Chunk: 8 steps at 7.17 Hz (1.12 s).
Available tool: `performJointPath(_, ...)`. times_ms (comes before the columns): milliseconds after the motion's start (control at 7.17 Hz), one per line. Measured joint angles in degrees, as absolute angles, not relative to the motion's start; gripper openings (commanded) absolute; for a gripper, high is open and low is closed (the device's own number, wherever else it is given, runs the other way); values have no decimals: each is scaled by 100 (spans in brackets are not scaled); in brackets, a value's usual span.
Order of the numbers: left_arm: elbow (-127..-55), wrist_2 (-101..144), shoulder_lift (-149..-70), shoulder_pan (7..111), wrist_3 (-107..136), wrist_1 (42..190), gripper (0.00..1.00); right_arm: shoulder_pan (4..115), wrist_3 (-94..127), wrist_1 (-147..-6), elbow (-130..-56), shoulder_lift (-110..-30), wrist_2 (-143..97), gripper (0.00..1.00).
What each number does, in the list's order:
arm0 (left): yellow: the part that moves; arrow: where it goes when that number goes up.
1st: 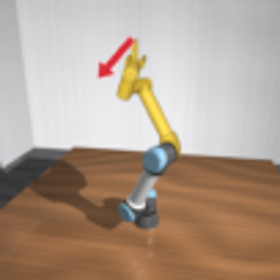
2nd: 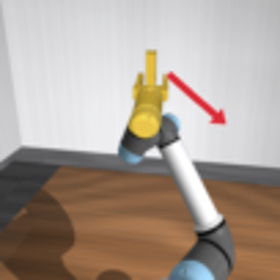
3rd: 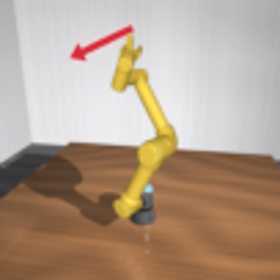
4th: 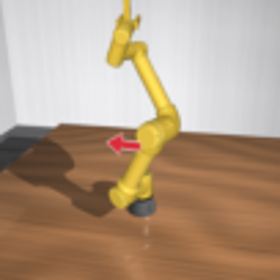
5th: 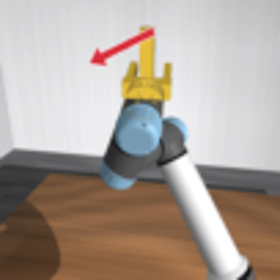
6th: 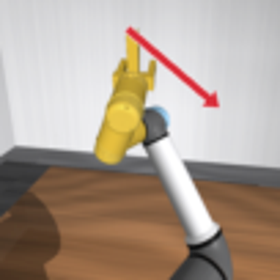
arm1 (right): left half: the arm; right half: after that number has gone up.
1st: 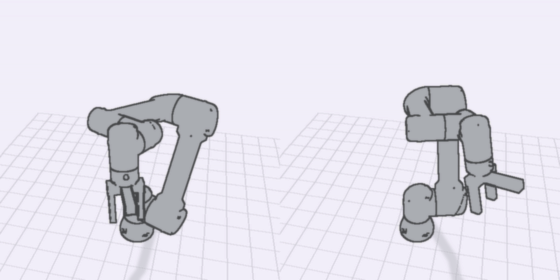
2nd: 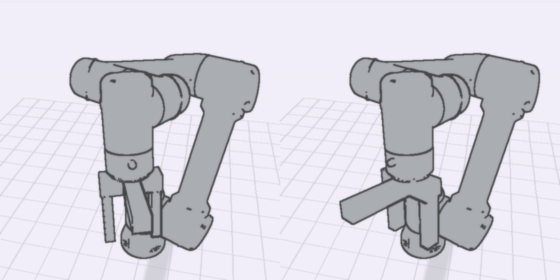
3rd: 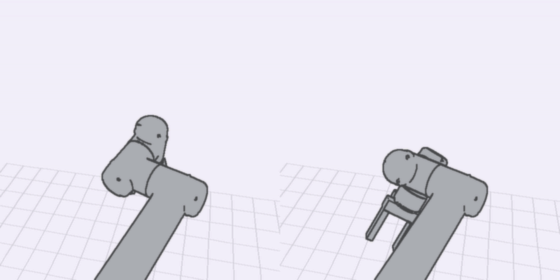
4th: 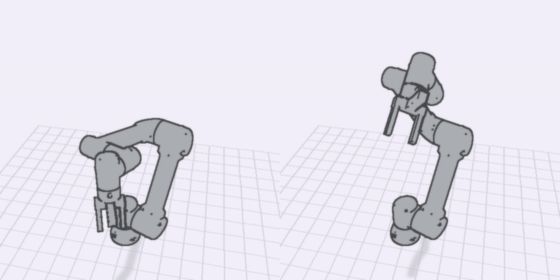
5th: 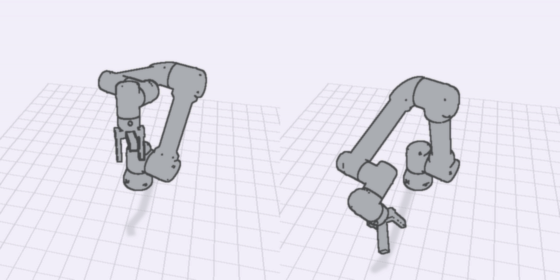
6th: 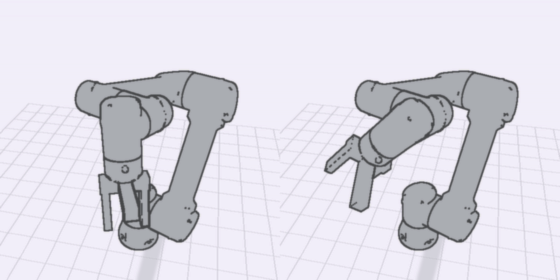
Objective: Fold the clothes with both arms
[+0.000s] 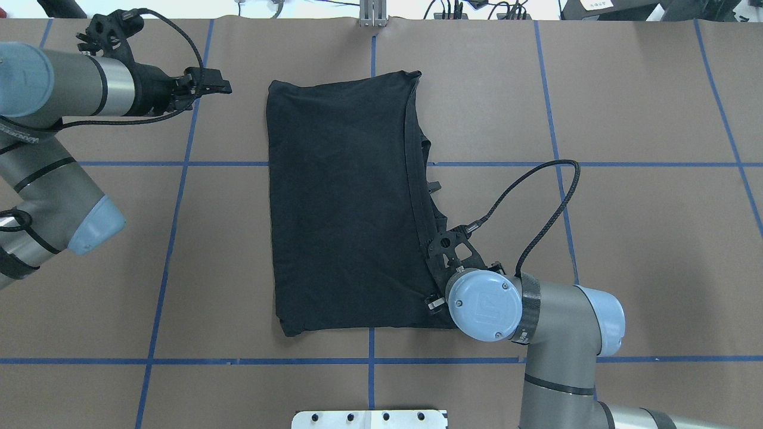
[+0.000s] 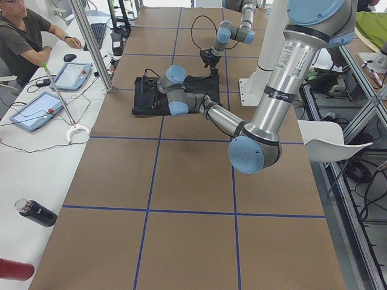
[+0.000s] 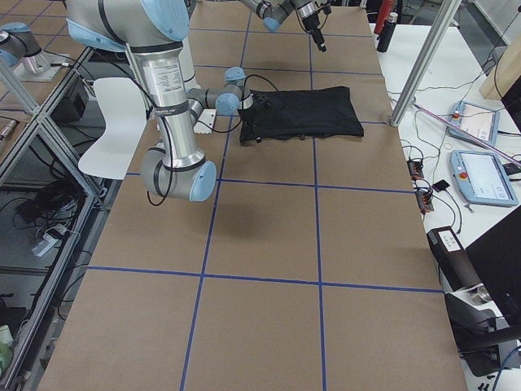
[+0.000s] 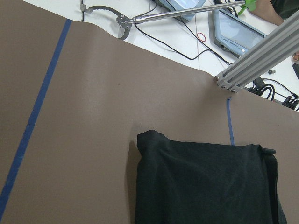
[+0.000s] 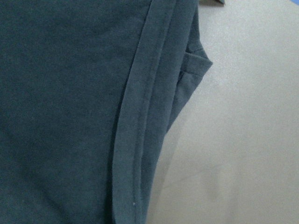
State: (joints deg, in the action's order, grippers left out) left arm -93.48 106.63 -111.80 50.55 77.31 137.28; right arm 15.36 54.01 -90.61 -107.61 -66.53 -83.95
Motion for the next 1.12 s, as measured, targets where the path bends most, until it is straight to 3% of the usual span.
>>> performJointPath(1116, -9380, 10670, -11222, 5036, 7774, 13720, 100, 2341, 4730, -8991, -10789, -7060, -9017, 99)
